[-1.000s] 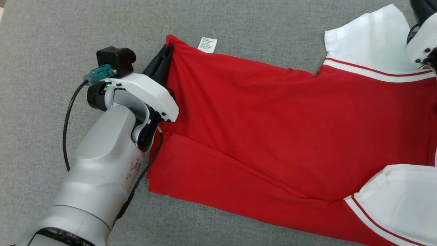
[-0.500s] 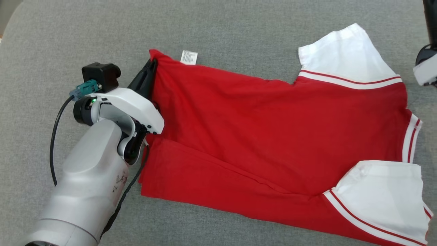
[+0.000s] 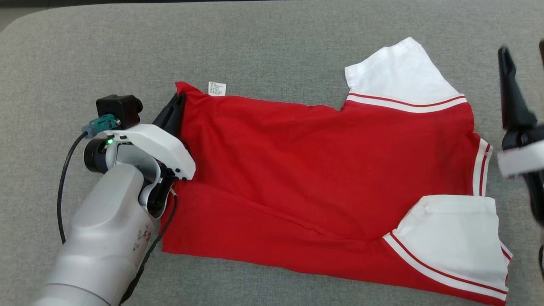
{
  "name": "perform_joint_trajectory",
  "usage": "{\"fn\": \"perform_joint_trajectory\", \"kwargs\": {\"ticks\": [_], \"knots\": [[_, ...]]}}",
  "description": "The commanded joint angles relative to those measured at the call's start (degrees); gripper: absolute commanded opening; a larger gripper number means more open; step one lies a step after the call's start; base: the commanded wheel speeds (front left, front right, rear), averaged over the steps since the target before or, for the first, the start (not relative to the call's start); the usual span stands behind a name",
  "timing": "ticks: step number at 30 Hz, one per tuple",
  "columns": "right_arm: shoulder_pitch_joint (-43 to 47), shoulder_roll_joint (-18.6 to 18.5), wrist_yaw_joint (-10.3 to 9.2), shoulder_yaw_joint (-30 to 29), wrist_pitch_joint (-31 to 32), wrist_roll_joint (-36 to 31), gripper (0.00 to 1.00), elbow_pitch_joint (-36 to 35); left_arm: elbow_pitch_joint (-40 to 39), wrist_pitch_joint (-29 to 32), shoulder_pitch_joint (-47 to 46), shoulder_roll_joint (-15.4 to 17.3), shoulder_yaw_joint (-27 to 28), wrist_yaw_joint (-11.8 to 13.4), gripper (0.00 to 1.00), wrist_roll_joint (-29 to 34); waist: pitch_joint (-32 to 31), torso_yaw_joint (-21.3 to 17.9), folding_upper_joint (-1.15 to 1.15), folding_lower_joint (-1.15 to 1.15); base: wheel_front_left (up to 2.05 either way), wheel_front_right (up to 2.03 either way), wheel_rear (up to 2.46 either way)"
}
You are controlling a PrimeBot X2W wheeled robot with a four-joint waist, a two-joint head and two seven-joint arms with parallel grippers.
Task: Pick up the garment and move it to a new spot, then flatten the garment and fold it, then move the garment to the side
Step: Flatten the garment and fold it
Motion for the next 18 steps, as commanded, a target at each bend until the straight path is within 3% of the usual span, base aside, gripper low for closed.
{"fn": "perform_joint_trajectory", "kwargs": {"ticks": [1,9,18], "knots": [[1.4,0.4,0.0,-0.6,0.2,-0.5,1.0,-0.8,0.1,0.0,0.9,0.4,0.0,0.3,0.0,-0.1,-0.2,-0.2,0.0,0.0,0.0,0.0,0.0],[16.9,8.1,0.0,-8.5,5.3,-6.3,1.0,-14.3,0.1,0.4,1.9,1.0,-0.4,0.8,0.0,-0.3,-1.0,-1.5,0.0,0.0,0.0,0.0,0.0],[20.3,11.0,0.0,-11.2,9.1,-8.8,1.0,-20.6,-0.2,1.2,2.0,1.2,-0.7,1.0,0.0,-0.8,-1.1,-1.9,0.0,0.0,0.0,0.0,0.0]]}}
